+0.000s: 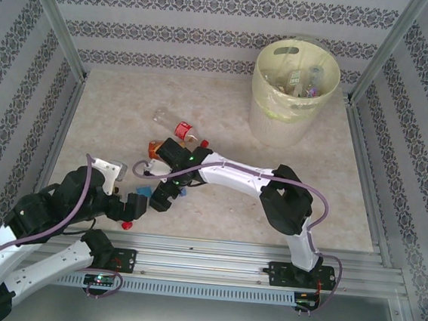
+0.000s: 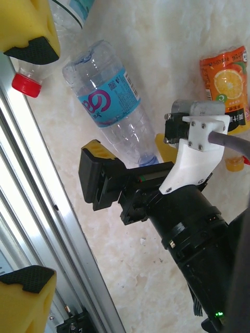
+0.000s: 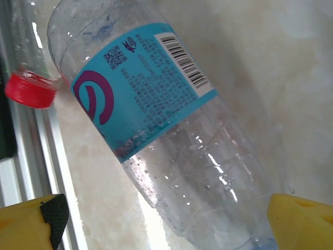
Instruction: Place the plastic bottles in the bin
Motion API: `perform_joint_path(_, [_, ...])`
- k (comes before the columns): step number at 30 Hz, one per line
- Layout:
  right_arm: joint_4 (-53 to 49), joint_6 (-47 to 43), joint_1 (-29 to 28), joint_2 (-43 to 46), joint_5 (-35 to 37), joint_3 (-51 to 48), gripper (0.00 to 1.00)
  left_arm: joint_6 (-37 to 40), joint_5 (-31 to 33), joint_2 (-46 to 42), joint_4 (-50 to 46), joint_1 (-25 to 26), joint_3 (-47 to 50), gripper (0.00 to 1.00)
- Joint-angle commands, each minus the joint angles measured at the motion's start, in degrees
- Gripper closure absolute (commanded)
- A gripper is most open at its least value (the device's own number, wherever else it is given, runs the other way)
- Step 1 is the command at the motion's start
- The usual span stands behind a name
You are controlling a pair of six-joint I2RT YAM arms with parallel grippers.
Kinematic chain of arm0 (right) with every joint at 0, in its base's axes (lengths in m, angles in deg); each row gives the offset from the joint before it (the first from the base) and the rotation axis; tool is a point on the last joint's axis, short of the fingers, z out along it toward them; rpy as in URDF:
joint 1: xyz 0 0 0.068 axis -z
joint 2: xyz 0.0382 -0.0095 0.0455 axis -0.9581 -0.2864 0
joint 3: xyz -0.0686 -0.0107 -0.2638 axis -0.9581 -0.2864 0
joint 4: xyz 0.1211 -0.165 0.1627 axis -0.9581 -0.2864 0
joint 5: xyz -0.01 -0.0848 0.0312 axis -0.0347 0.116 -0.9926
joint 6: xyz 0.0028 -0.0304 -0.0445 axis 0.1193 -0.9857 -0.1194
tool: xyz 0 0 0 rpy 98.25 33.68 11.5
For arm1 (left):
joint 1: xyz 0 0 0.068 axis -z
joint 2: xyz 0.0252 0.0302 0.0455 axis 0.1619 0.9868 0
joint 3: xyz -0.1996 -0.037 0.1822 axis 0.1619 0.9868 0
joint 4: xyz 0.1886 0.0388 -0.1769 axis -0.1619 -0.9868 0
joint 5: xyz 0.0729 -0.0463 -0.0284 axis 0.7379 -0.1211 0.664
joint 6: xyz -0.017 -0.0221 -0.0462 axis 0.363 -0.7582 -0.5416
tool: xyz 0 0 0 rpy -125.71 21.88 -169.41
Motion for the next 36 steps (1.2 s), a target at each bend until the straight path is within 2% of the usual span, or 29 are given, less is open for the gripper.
perform_joint_path(1, [-0.7, -2.4, -1.1, -1.6, 4.8, 2.6, 0.02, -1.2, -0.8, -1.6, -4.0, -0.1, -1.4, 0.00])
perform_joint_path(7, [-1.0, -3.3, -2.8, -4.6, 9.4, 5.2, 0.02, -3.1, 0.4, -2.7, -5.8, -0.1, -1.4, 0.00])
perform_joint_path(12, [-1.7, -3.3, -3.8, -7.4, 9.6, 8.1, 0.02, -3.2, 0.7, -2.8, -5.7, -0.1, -1.0, 0.00])
perform_joint_path(21, [-1.6, 1.3, -3.6, -10.8, 13.8, 11.4, 0.05, -3.4, 0.3, -2.8, -3.9, -0.1, 0.0, 0.00])
perform_joint_path(28, [1.0, 5.8, -1.1, -11.4, 9.5, 10.1, 0.10, -3.2, 0.0, -2.8, -2.9, -0.1, 0.7, 0.00])
perform_joint_path(36, [0.6, 7.5, -0.1, -12.5, 11.0, 10.1, 0.14, -2.9, -1.3, -1.9, 0.4, -0.1, 2.4, 0.00])
